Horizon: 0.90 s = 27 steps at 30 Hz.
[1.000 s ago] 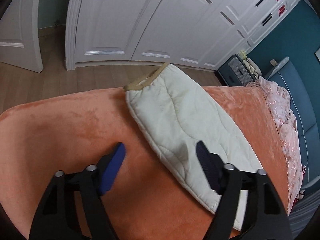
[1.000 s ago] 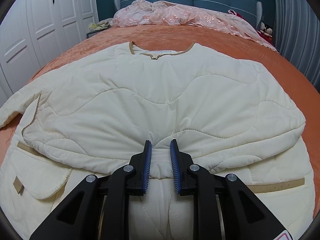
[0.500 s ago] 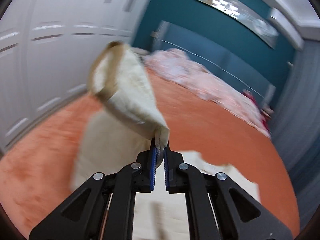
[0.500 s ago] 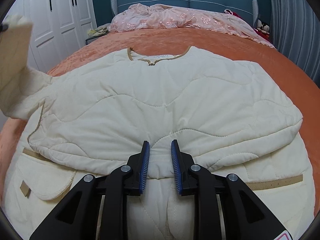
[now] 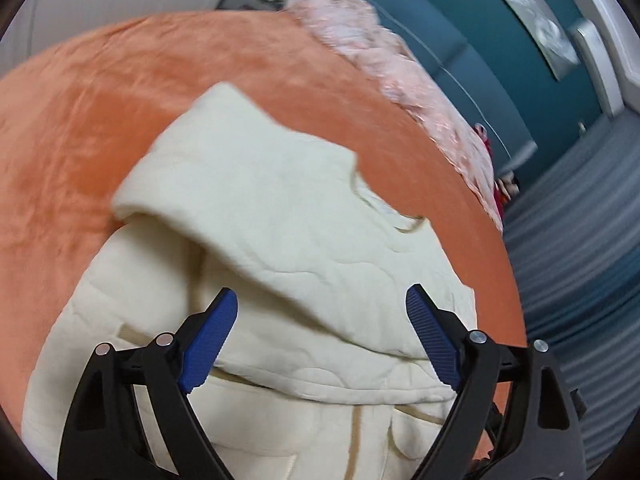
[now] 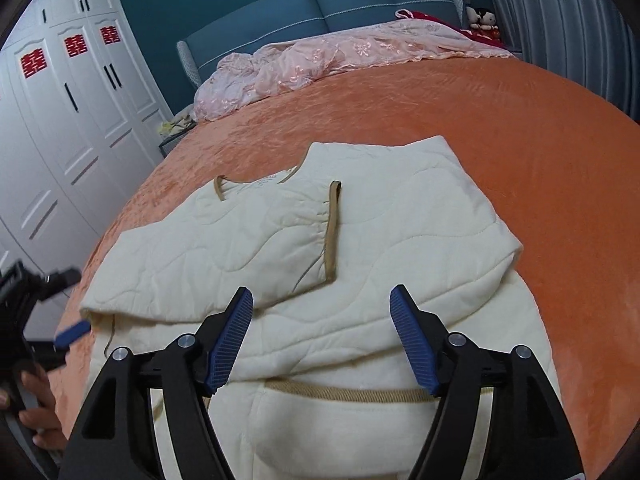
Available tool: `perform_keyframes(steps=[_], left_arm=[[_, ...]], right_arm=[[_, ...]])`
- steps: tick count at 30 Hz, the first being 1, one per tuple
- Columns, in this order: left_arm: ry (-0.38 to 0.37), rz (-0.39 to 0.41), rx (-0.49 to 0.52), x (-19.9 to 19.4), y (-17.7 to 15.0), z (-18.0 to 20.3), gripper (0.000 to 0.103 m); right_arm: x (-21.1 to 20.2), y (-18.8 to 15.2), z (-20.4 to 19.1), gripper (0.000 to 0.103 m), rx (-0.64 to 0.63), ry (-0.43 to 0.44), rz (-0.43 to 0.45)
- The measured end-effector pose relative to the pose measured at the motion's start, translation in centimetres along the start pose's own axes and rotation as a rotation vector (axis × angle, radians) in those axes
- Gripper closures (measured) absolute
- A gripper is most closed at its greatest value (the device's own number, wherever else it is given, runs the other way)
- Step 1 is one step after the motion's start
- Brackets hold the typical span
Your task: Fold large clothes
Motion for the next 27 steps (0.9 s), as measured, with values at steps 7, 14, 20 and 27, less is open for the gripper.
perform_keyframes(steps=[7,14,20,27], left_arm=[[-0.021,-0.001,-0.312,0.9,4.0,-8.9,0.023],[0.015,0.007,-0.321,2.4,6.5,-11.1,0.075],[0.155,0.0,-0.109,4.0,4.8,-10.7,0.084],[0.285,0.045,0.107,5.0,3.2,-10.4,0.082]], right_arm=[[6.9,0.4,-0.1,0.034,0.148,0.002,-0.112],[2.3,5.6,-3.1,0.091,0.114,0.12,0.065],[3.8,2.6,1.2,0.091,0.002,-0.066,-0.001],[6.9,-1.4,3.1,0.09,-0.05,-0.137,-0.087]])
Point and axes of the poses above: each gripper's, at about its wrist camera, not at the fingertips, and x roughly the way its jaws point, z to its right, y to its top, the point moved 8 cm from there along x, roughly the way its jaws point, and after that the axes turned 4 degrees about z, right-handed, at the moved point
